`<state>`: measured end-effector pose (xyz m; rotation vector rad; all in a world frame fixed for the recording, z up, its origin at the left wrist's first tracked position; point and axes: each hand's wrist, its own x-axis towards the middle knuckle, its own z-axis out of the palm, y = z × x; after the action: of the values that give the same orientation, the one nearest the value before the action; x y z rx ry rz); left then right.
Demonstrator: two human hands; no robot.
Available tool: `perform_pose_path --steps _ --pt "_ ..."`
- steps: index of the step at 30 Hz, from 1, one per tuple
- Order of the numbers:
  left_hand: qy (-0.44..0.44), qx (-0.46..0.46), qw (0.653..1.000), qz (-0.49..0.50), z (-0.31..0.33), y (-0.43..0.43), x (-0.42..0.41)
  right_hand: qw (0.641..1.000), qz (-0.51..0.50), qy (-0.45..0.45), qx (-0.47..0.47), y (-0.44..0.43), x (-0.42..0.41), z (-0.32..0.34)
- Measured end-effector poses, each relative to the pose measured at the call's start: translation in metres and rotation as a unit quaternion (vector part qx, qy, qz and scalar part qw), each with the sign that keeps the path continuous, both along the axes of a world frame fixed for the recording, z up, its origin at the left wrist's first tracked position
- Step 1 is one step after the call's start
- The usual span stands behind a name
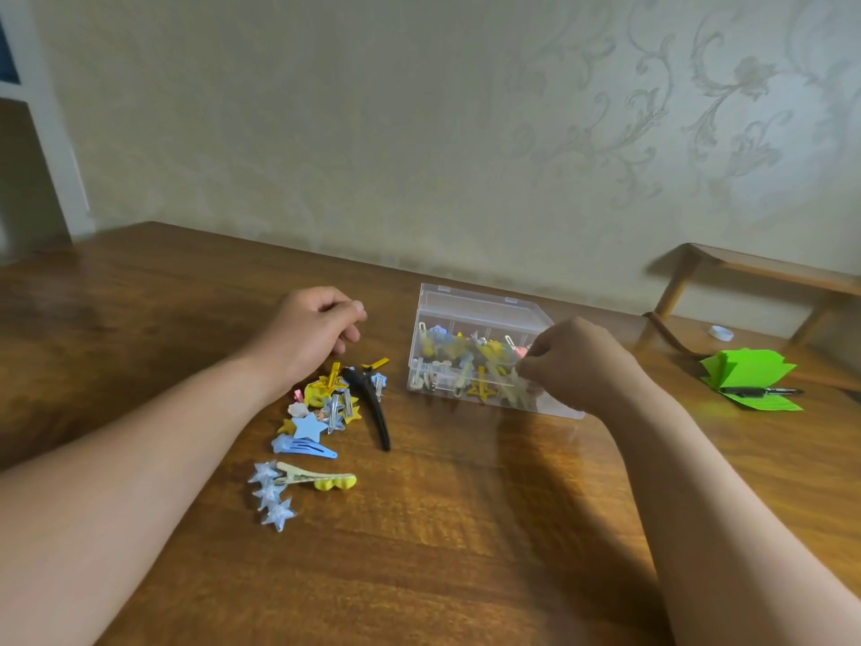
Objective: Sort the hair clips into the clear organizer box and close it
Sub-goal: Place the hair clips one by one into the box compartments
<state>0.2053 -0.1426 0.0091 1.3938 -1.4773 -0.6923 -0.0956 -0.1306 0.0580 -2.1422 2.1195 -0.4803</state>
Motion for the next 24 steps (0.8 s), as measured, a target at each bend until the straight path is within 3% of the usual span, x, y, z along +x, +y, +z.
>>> perform_pose_path --steps 14,20,24 --pt "0.007 0.001 1.0 0.007 0.001 0.002 -0.001 0.993 0.054 -0.024 -0.101 0.009 0.02 0.003" --pt "0.028 0.009 0.999 0.013 0.0 -0.003 0.0 0.955 0.214 -0.077 -0.189 0.034 0.06 0.001" --pt "0.041 0.01 0.999 0.013 0.002 -0.003 -0.002 0.933 0.339 -0.052 -0.109 0.058 0.086 -0.001"
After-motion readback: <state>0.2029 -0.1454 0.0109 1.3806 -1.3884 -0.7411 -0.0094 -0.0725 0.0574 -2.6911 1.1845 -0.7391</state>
